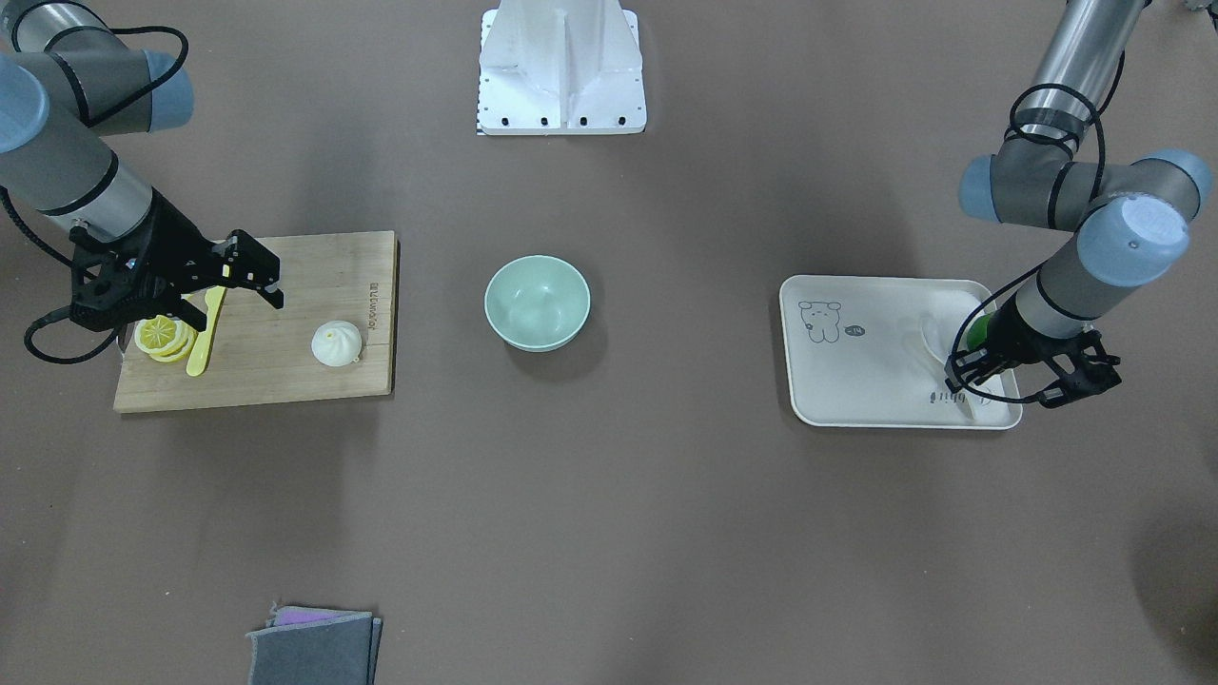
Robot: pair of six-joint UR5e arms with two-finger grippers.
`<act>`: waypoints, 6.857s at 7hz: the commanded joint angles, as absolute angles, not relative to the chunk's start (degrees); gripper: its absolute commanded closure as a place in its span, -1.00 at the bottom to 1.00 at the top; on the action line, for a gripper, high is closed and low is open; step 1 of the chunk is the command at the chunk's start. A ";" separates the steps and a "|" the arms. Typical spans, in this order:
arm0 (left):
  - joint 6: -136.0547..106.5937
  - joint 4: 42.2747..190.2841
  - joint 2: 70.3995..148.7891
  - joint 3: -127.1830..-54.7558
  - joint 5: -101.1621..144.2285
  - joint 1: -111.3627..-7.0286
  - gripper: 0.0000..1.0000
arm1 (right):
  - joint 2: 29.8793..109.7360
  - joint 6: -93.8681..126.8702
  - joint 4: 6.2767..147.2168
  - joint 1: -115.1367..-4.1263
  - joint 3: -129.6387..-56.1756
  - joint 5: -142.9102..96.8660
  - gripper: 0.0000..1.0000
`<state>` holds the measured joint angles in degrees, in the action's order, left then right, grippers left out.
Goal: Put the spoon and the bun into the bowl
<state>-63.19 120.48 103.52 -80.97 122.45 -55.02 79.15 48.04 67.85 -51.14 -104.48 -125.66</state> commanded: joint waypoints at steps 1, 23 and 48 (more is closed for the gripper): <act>-64.77 120.50 103.62 -82.17 122.52 -55.02 1.00 | 78.49 48.87 67.85 -50.54 -104.07 -125.24 -1.00; -93.60 113.03 138.08 -83.56 110.91 -33.66 -0.97 | 64.18 60.01 68.90 -40.96 -97.73 -114.26 1.00; 8.09 85.48 88.00 -95.63 134.92 -90.53 -0.97 | 83.58 -0.35 75.23 -86.48 -87.44 -137.28 -1.00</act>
<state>8.18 82.70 89.97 -96.55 135.46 -90.47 83.46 -0.31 75.14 -85.92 -86.91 -137.25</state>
